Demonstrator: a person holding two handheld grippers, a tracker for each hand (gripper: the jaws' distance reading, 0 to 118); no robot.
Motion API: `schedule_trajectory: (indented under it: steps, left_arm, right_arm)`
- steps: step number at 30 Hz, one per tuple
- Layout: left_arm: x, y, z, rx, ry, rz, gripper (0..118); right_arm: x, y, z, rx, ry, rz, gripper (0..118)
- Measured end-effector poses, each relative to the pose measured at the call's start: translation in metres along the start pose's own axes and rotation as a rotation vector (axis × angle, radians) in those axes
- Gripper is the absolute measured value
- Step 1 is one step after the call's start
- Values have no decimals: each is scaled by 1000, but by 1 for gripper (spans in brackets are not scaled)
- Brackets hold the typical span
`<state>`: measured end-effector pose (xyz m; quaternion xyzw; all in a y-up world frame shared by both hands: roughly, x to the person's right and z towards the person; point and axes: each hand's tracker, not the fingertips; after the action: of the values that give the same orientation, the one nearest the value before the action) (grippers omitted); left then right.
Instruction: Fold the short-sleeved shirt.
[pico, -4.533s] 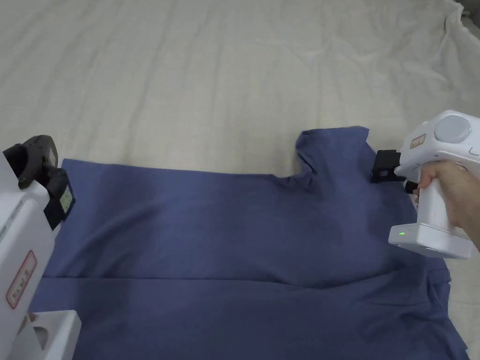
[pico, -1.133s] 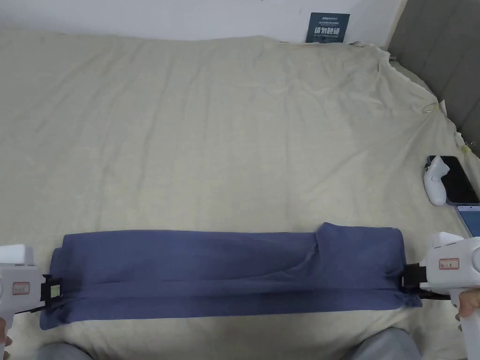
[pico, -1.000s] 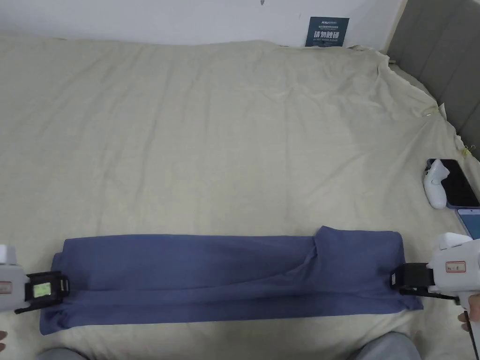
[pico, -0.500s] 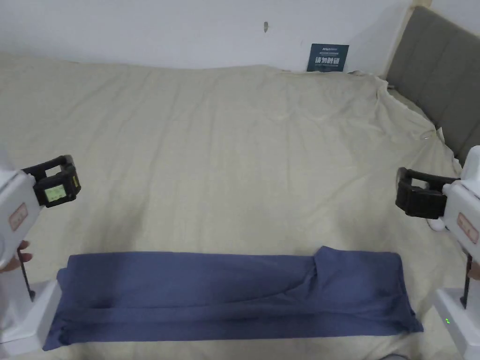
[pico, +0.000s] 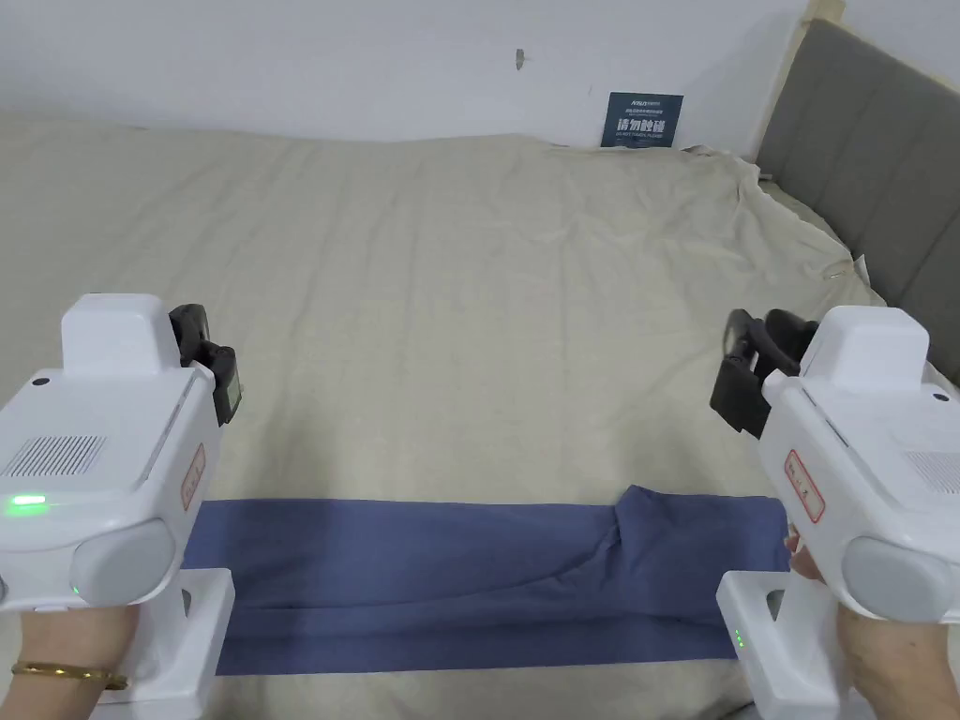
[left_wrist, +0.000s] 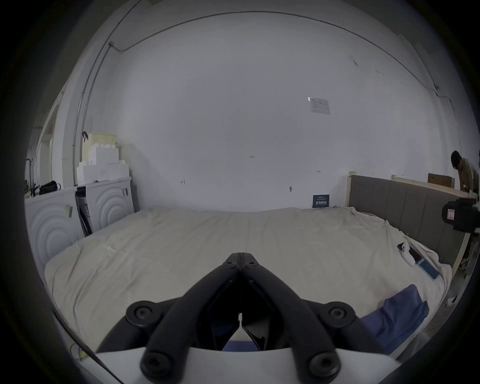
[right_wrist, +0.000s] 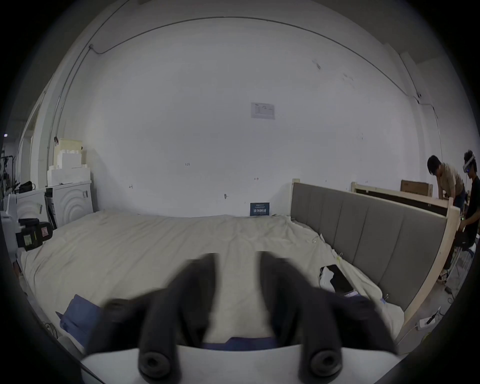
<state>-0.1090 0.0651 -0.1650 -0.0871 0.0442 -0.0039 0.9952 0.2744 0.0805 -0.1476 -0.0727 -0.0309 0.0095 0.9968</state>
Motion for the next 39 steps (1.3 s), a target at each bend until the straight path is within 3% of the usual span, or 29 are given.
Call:
schedule_trajectory:
  steps: [2,16,20,21,22,23,25,27,36,39]
  left_arm:
    - [1,-3,-1,-12,-1,13,0]
    - [3,-3,4,-19,-21,23,0]
    - [-13,5,1,-65,-99,151,2]
    - [-19,7,-2,-90,-113,185,9]
    - [-25,12,-3,-136,-136,223,23]
    - [-34,15,-8,-182,-162,258,43]
    - [-51,16,-17,-258,-211,307,96]
    - [-65,15,-25,-326,-257,323,118]
    - [-155,-36,-63,-659,-425,560,118]
    - [-175,-60,-73,-742,-432,567,118]
  right_arm:
    - [1,-5,-2,-15,-11,3,0]
    - [-10,-6,4,-41,5,15,0]
    - [-8,-5,2,-52,11,22,0]
    - [-8,-5,2,-53,12,22,0]
    - [-8,-5,2,-53,10,23,0]
    - [-8,-5,1,-55,9,26,0]
    - [-6,-6,-1,-55,9,25,0]
    - [-5,-5,-2,-56,9,27,0]
    - [-10,-7,-6,-76,-10,38,0]
    - [-10,-8,-8,-91,-24,41,0]
